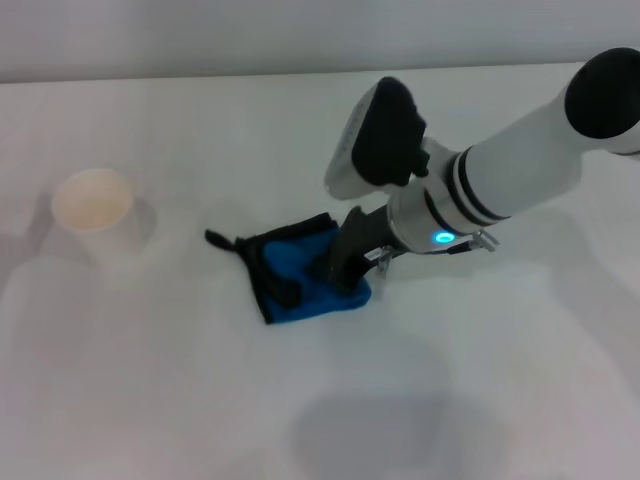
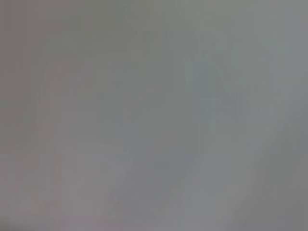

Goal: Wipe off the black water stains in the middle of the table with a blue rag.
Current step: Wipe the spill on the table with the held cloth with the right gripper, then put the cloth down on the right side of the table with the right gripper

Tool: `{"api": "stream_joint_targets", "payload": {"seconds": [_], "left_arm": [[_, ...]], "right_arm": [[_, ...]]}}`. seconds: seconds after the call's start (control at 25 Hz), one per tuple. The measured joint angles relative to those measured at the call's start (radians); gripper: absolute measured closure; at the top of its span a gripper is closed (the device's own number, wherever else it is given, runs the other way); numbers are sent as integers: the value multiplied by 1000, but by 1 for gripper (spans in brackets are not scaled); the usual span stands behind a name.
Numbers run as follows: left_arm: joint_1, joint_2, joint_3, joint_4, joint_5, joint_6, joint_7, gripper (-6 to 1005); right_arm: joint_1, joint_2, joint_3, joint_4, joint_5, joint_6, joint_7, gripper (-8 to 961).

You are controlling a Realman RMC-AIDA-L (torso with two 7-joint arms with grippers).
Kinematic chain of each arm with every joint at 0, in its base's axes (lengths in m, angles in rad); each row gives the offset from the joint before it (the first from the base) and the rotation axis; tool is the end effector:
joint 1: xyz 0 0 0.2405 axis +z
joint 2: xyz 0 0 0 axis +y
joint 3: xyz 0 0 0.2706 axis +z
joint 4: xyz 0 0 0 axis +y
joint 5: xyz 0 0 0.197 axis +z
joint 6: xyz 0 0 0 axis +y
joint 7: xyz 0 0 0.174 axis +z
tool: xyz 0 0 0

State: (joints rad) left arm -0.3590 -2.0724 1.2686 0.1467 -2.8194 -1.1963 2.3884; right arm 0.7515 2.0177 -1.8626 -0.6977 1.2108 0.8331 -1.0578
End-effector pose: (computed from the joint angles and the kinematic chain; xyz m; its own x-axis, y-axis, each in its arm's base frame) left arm -0.3497 0.3413 0.0039 0.3798 0.0507 0.9237 0.9123 -0.1857 -0.3650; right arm 0.2189 0.3760 -0.1404 0.9163 -0.3863 0.1056 -0.3449 -0.8952 -0.2821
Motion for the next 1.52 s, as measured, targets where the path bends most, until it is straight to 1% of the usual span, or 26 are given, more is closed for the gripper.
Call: {"api": "stream_joint_targets", "payload": {"seconds": [0.12,0.28,0.52,0.84,1.24,1.52], "left_arm": [[0,0,0,1,0,0,0,108],[-1,0,0,2,0,0,0,108],[-2,0,0,-1,0,0,0,109],[0,0,0,2,0,1,0,109],[-4,0,0,1,0,2,1,108],[-6,0,0,2,0,2,2,108]], "right_arm": [[-4,-2,45,13,-36,-5,1,905],[-24,-4,135,24,-97,3,2,903],[-50,-9,251,24,-182,43,2,900],[-63,-10,409,18,-337,112,28,896],[-72,-13,536,10,-465,147,50,892],[-72,-19,548,9,-487,150,61,888]]}}
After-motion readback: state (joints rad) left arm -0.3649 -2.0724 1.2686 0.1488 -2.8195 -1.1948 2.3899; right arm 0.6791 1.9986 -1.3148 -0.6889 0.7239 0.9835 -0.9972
